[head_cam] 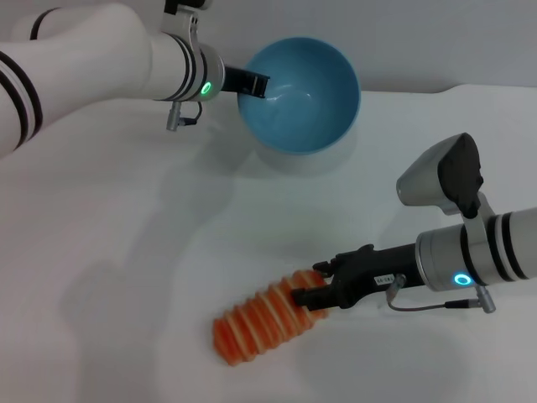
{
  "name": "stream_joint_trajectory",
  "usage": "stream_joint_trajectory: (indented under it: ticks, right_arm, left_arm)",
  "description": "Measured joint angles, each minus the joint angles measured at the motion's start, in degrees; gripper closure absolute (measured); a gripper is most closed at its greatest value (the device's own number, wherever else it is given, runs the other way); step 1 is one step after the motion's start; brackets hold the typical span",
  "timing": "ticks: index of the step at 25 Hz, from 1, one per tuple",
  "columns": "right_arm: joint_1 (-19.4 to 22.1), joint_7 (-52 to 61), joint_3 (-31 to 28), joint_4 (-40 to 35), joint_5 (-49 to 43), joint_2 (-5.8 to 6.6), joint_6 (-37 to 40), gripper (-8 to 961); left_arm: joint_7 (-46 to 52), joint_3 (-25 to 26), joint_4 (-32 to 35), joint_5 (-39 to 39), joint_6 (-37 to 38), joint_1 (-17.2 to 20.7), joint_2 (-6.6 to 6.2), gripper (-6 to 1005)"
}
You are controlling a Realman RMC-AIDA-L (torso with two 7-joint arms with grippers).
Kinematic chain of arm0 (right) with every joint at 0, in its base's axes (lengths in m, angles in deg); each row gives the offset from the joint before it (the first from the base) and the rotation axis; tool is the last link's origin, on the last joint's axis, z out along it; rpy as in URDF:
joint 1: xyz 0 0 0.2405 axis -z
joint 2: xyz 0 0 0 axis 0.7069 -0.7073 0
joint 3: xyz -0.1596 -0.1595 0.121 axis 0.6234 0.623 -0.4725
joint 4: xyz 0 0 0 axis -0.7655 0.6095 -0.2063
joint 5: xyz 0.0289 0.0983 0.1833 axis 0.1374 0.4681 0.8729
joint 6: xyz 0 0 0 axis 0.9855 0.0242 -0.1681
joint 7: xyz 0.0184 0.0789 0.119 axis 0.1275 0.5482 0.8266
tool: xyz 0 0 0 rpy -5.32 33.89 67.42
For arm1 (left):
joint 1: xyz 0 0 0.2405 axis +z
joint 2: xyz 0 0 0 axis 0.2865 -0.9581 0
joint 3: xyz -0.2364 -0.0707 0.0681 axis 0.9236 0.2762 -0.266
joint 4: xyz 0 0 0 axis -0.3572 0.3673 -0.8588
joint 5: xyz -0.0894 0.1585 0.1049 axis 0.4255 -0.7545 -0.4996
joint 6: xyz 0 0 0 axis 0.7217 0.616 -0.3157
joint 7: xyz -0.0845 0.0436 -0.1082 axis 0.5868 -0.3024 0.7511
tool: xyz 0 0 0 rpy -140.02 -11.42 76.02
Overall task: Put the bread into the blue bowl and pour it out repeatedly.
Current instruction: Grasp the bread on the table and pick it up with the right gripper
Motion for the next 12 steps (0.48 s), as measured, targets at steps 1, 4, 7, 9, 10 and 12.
stream_joint_trajectory:
  ticks: [1, 4, 7, 9, 10, 12]
  right_arm:
    - [-0.11, 0.01, 0.35, -0.01, 0.5, 0.0, -0.02, 264]
    - [-0.8, 0.26, 1.89, 0.43, 2.06, -0.02, -0.02, 264]
    - [-1.67, 1.23, 4.19, 0.57, 2.45, 0.01, -0.01, 264]
    - [-1.99, 1.49, 5.38, 0.62, 2.45, 0.08, -0.23, 265]
    - [-2.02, 1.53, 5.6, 0.73, 2.45, 0.11, -0.57, 265]
    - [-2.01, 1.71, 5.66, 1.15, 2.46, 0.11, -1.21, 265]
  left_arm:
    - [0.0, 0.0, 0.03, 0.0, -0.03, 0.15, -0.03, 1000]
    - [0.0, 0.0, 0.09, 0.0, -0.1, 0.32, -0.05, 1000]
    - [0.0, 0.0, 0.09, 0.0, -0.26, 0.38, -0.05, 1000]
    - [0.0, 0.0, 0.11, 0.0, -0.31, 0.43, -0.05, 1000]
    - [0.0, 0.0, 0.15, 0.0, -0.32, 0.45, -0.05, 1000]
    - [0.0, 0.0, 0.25, 0.0, -0.34, 0.46, -0.05, 1000]
